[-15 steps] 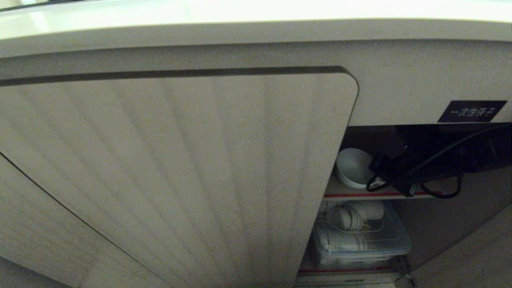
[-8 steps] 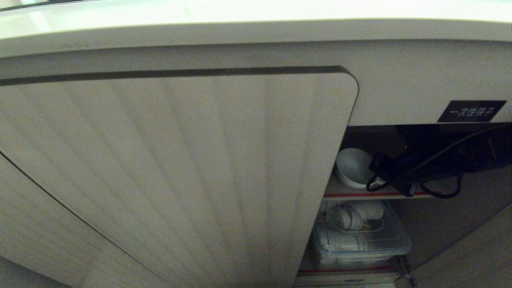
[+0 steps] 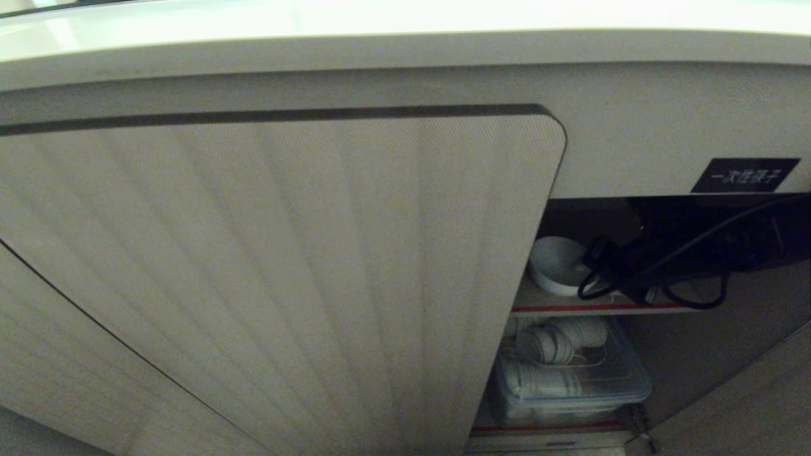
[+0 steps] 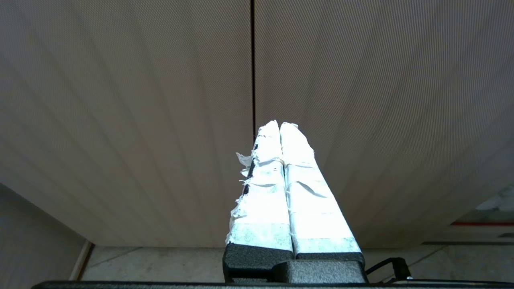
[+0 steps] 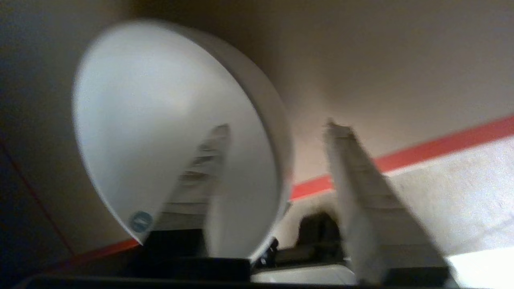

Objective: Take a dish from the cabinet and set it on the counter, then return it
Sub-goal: Put it back into the cabinet

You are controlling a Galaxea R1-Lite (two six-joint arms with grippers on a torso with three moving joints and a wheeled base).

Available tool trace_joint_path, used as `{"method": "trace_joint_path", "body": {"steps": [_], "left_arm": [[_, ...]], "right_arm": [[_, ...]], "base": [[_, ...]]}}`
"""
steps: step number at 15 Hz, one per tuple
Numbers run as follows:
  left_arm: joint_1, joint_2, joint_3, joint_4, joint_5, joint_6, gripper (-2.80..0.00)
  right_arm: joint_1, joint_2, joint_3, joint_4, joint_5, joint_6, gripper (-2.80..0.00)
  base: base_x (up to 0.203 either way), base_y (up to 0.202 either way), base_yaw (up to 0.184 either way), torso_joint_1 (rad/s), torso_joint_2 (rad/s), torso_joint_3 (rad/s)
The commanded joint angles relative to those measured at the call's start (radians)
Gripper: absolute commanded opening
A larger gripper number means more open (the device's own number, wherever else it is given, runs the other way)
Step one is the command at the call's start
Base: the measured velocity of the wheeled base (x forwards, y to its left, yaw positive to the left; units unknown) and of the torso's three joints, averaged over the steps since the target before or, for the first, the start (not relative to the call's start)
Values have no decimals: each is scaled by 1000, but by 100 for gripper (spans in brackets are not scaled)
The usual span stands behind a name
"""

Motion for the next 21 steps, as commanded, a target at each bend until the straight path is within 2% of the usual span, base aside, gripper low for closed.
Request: {"method": "trace_joint_path", "body": {"steps": [1,4,8,11,14,17,21], "left_arm": [[1,0,0,-1,1,-1,-280],[0,0,0,0,1,-1,-280],[2,0,0,-1,1,-1,-280],[0,0,0,0,1,-1,-280],[2,0,0,0,1,-1,-280],[0,0,0,-1,1,-1,-280],[0,0,0,0,1,-1,-280]], "right_arm": [[1,9,-20,-9,1,4,0],[4,16,-20,-27,-68,9,0],[4,8,-14,-38,-70,4,0],[5,-2,-3,-102,-71,-3,0],[8,-23,40,-166,-72,-63,0],[12,-42,90,-262,-115,-109,0],[21,-79,201,-410,-143,-236,0]], "base": [[0,0,0,0,0,0],[0,0,0,0,0,0],[0,0,0,0,0,0],[0,0,0,0,0,0],[0,0,0,0,0,0],[0,0,0,0,0,0],[0,0,0,0,0,0]]}}
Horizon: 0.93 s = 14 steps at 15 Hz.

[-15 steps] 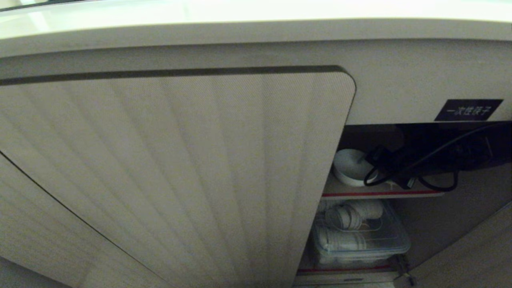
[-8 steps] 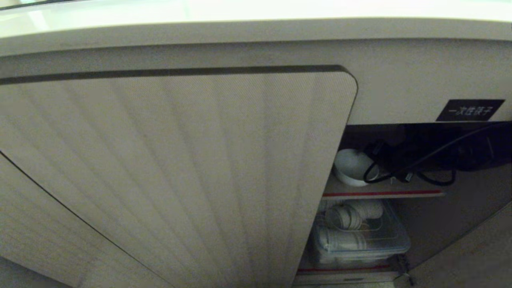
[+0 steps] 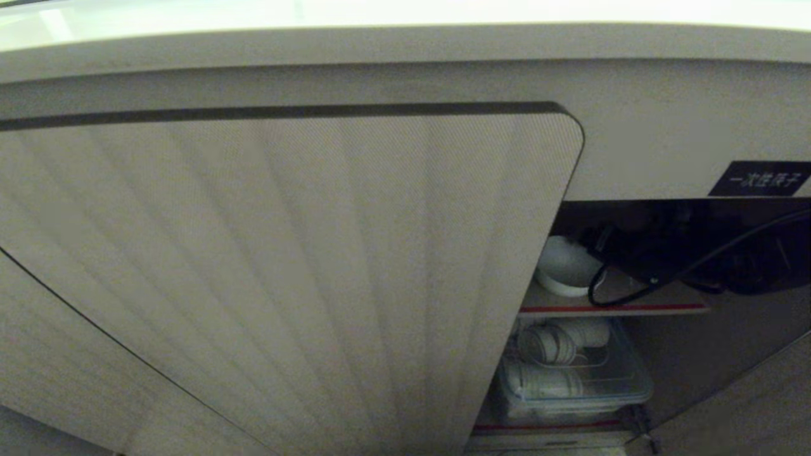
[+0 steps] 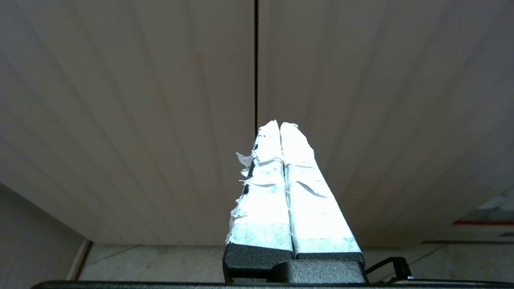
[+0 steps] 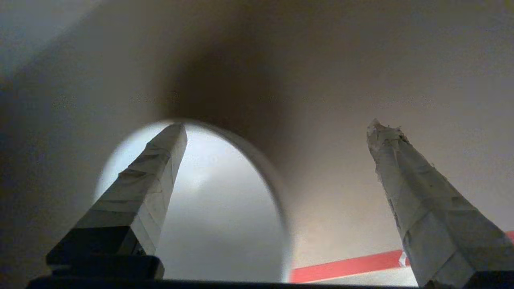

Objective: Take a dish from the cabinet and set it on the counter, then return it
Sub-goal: Put it back into the cabinet, then close the cabinet door

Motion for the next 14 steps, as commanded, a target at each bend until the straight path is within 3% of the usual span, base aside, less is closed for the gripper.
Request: {"method": "trace_joint_path", "body": {"steps": [1,3,6,7,14], "left_arm": [[0,0,0,-1,0,-1,-280],[0,0,0,-1,0,-1,-280],[0,0,0,0,0,-1,-280],[0,0,1,-1,0,-1,-280],[0,0,0,-1,0,-1,-280]], "right_arm": [[11,-33,69,-106,-3,-45,0],[23,-47,114,-255,-9,-90,0],[29,-81,189,-337,-9,-211,0],[30,-93,211,-366,-8,-223,-280],[32,-167,302,-404,-8,-227,-280]], "base": [[0,0,0,0,0,0],[0,0,0,0,0,0],[0,0,0,0,0,0],[0,0,0,0,0,0],[0,0,0,0,0,0]]}}
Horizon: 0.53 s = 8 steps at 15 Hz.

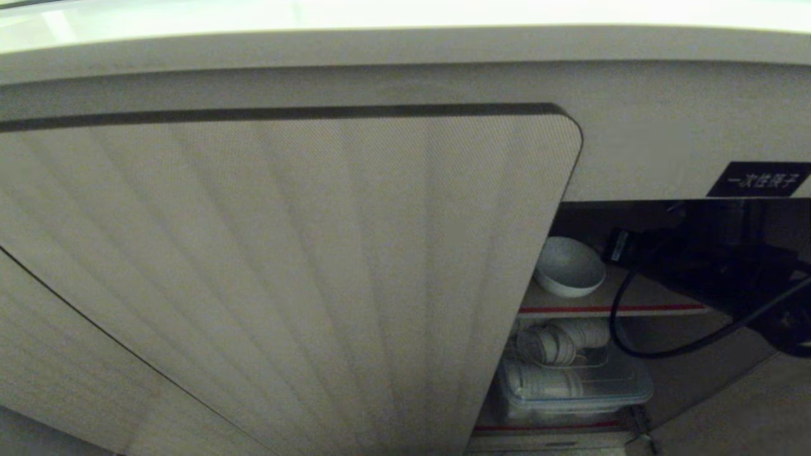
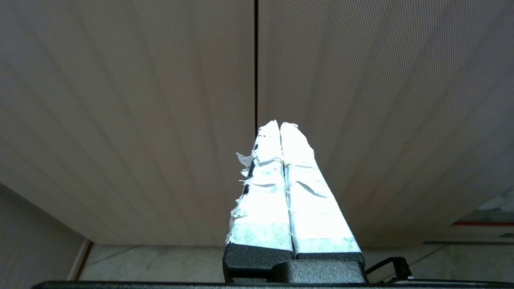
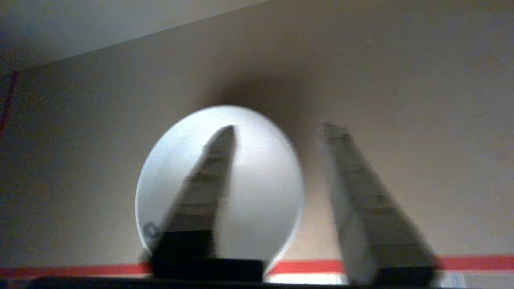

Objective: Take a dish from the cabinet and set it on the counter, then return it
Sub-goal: Close the cabinet door

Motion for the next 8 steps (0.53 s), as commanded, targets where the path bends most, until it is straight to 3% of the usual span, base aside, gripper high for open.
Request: {"method": "trace_joint_path", "body": {"steps": [1,8], "left_arm": [[0,0,0,0,1,-1,-280],[0,0,0,1,0,-1,-280]], "right_arm": [[0,-40,25,-4,0,2,-280],[0,-144,124,-4,3,8,-280]], "base": [[0,0,0,0,0,0],[0,0,0,0,0,0]]}}
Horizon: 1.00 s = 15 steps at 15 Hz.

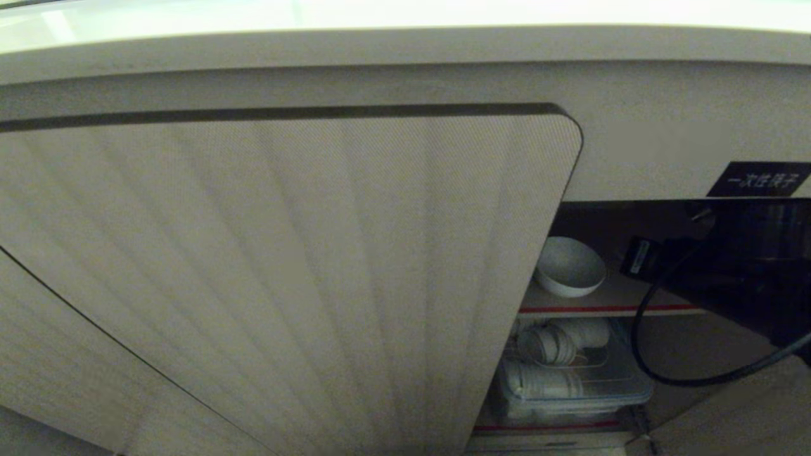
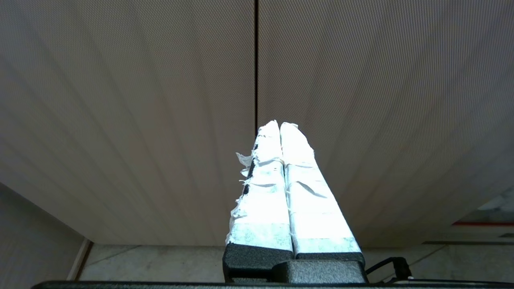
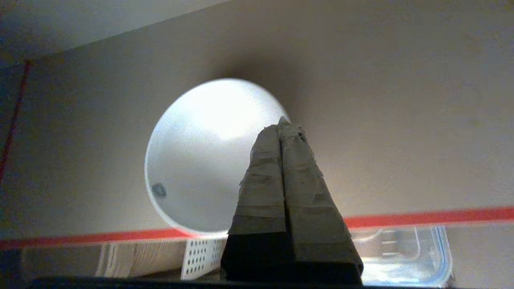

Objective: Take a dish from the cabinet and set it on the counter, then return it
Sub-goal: Close the cabinet door

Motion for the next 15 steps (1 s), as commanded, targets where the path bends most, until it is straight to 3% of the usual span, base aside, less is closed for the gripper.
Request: {"method": "trace_joint_path", "body": {"steps": [1,9,15], "left_arm": [[0,0,0,-1,0,-1,-280],[0,0,0,-1,0,-1,-280],[0,0,0,-1,0,-1,-280]], "right_arm": [[0,-55,31,-4,1,3,-280],[3,-252,205,21,6,4,-280],[6,-433,325,127,6,-4,-280]], "base": [[0,0,0,0,0,0],[0,0,0,0,0,0],[0,0,0,0,0,0]]}}
